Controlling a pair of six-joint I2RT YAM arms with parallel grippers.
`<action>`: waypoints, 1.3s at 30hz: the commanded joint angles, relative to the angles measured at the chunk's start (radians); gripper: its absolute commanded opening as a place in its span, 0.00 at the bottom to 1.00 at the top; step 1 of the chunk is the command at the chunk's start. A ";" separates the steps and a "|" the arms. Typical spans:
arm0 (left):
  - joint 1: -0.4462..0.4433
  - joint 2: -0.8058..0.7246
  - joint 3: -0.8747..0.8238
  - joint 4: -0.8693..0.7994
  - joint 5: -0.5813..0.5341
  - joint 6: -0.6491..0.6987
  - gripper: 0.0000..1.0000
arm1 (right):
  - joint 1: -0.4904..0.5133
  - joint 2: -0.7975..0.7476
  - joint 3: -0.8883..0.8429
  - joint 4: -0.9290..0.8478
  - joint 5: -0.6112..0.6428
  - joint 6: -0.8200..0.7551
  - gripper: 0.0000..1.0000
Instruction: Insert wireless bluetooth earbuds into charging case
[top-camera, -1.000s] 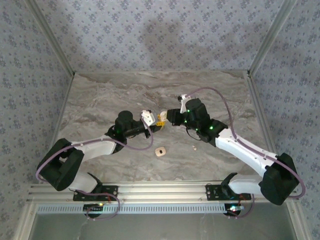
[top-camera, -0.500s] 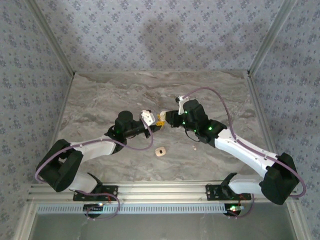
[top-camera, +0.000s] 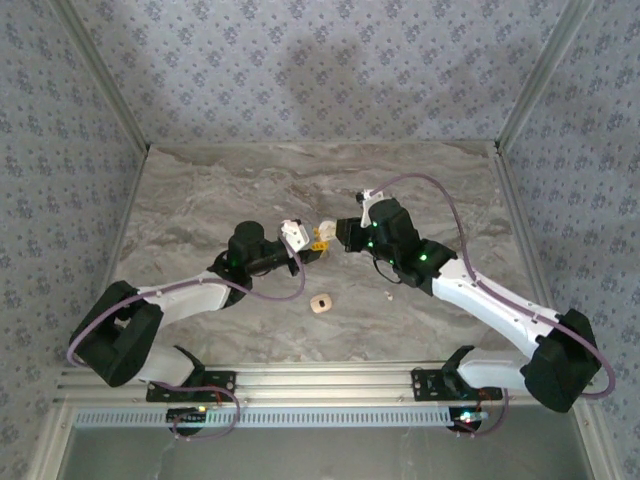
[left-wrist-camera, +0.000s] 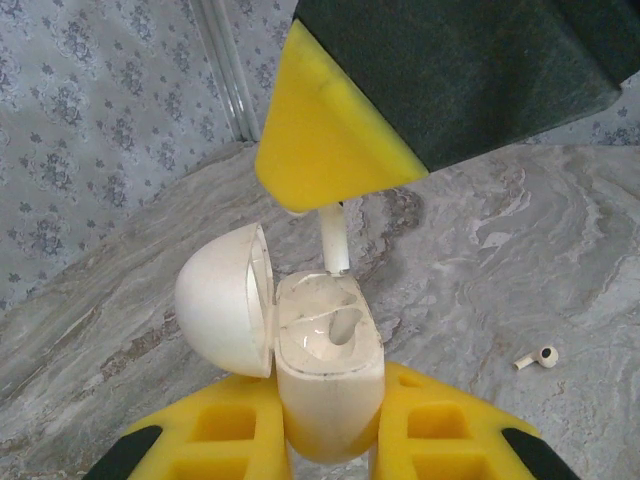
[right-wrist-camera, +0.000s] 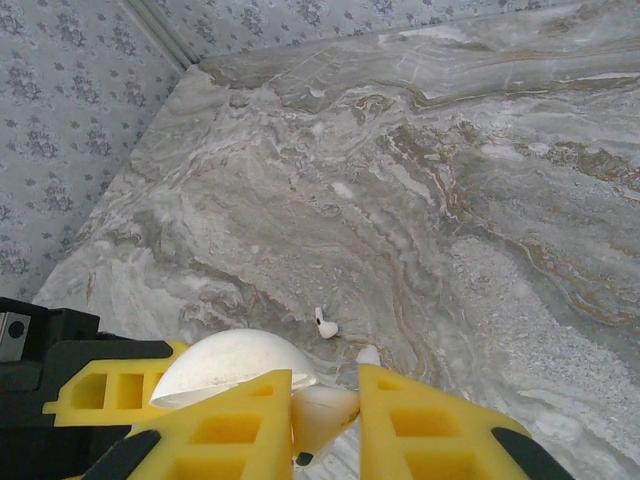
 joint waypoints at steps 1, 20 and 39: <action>-0.010 -0.027 -0.001 0.020 0.000 0.017 0.13 | -0.001 -0.004 0.019 0.001 -0.002 -0.010 0.21; -0.011 -0.039 -0.002 0.026 -0.009 0.014 0.13 | 0.013 0.036 0.019 0.031 -0.057 -0.004 0.21; -0.012 -0.049 -0.002 0.023 -0.026 0.014 0.13 | 0.028 0.071 0.053 -0.023 -0.067 0.014 0.28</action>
